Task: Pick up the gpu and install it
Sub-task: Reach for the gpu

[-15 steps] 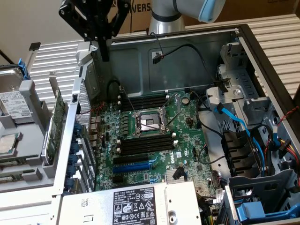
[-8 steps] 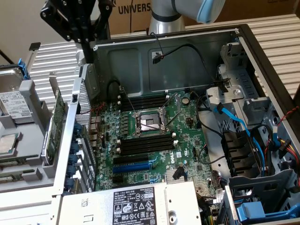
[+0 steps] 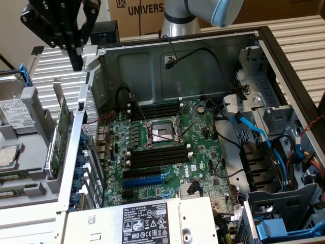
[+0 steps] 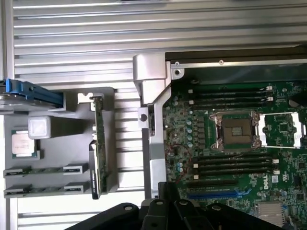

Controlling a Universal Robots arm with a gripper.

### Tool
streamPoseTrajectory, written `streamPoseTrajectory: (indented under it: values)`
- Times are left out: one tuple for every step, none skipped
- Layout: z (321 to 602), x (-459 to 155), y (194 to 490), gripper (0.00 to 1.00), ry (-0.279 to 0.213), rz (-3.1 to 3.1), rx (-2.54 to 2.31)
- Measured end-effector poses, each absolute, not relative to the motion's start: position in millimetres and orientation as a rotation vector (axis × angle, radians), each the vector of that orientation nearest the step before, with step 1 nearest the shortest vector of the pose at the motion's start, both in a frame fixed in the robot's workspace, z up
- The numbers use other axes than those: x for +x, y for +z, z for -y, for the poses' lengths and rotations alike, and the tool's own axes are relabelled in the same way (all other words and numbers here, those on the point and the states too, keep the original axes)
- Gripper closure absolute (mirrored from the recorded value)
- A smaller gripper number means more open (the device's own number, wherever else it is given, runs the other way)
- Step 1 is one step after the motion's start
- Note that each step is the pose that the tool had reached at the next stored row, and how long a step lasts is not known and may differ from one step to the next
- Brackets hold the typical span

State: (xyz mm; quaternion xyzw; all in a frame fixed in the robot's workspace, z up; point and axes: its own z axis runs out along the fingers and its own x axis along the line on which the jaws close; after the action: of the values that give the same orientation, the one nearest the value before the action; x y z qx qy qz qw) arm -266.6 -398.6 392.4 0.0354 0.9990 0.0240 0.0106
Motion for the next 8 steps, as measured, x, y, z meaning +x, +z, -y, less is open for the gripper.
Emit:
streamPoseTrajectory:
  values:
    - [398.6, -271.1, 392.4, 0.89, 0.075, -3.117, 0.11]
    - [398.6, -275.6, 392.4, 0.89, 0.075, -3.118, 0.11]
    - [398.6, -280.1, 392.4, 0.89, 0.075, -3.117, 0.11]
    - [398.6, -284.6, 392.4, 0.89, 0.075, -3.118, 0.11]
    - [398.6, -289.1, 392.4, 0.89, 0.075, -3.118, 0.11]
    - [398.6, -294.0, 392.4, 0.89, 0.075, -3.117, 0.111]
    - [398.6, -298.2, 392.4, 0.89, 0.075, -3.117, 0.11]
    - [398.6, -302.7, 392.3, 0.89, 0.075, -3.117, 0.11]
